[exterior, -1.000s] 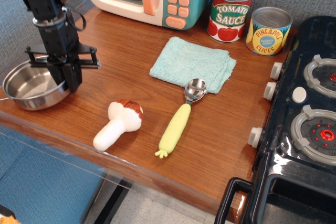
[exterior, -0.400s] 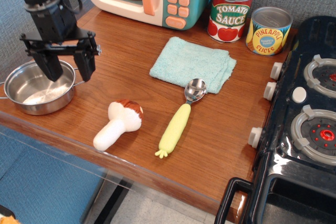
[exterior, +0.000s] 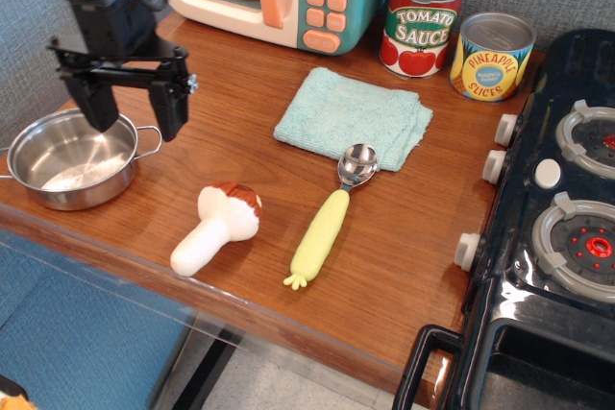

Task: Move the pot to the front left corner of the table.

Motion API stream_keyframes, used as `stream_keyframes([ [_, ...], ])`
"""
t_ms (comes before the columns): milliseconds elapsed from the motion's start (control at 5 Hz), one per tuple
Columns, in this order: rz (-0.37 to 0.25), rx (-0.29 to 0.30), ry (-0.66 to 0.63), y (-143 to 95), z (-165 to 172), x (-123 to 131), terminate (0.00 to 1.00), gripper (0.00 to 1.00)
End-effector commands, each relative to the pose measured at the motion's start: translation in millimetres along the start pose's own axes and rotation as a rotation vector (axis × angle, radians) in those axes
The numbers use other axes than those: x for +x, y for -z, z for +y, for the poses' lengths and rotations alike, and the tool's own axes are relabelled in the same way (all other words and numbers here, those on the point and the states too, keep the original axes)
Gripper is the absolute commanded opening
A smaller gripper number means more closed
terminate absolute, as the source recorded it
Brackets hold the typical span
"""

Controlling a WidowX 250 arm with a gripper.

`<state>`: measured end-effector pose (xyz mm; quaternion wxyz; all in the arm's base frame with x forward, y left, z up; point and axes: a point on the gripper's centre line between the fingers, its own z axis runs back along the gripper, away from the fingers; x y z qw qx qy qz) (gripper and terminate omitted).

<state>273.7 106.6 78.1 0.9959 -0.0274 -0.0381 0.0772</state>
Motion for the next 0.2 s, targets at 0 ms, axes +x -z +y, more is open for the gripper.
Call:
stream_keyframes([
  [0,-0.039,0.014,0.008,-11.6,7.9,0.9,1.00,1.00],
])
